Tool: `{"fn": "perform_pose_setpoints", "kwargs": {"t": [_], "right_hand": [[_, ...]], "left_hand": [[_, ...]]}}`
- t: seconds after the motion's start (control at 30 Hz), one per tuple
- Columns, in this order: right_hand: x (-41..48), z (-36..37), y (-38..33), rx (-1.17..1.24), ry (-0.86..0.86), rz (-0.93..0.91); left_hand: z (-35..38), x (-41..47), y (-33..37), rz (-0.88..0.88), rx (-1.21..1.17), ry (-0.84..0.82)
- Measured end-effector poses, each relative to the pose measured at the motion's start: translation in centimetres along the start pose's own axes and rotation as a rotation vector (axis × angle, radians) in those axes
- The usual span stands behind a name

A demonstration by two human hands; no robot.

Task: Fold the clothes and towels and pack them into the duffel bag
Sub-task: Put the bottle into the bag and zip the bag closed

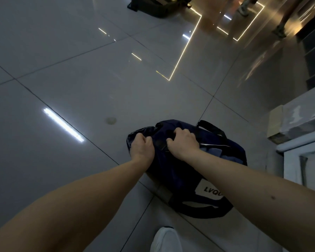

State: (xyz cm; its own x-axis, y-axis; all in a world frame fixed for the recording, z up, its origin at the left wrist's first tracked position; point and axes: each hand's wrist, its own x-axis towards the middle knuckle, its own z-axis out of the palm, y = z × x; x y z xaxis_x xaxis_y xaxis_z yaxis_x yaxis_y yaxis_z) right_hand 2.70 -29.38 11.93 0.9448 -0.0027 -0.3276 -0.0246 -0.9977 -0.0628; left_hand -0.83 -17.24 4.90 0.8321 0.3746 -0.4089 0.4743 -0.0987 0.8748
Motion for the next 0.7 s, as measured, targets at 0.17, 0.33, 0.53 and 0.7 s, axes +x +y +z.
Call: {"fn": "perform_pose_setpoints", "kwargs": {"t": [0.17,0.33,0.53,0.7], "right_hand": [[0.7,-0.5,-1.3,0.240,-0.008,-0.174],[0.6,-0.7,-1.8,0.441,-0.125,-0.359],[-0.5,-1.2,-0.6,0.443,-0.004,-0.473],[-1.5,-0.8,1.2,0.412,0.039,-0.507]], "left_hand": [[-4.1,2.4,0.8,-0.066,0.135,0.123],[-8.0,4.9,-0.2,-0.162,0.199,0.151],[-7.6,4.0,-0.3,-0.060,0.141,0.126],[-8.3,4.1,0.1,-0.037,0.176,0.074]]}}
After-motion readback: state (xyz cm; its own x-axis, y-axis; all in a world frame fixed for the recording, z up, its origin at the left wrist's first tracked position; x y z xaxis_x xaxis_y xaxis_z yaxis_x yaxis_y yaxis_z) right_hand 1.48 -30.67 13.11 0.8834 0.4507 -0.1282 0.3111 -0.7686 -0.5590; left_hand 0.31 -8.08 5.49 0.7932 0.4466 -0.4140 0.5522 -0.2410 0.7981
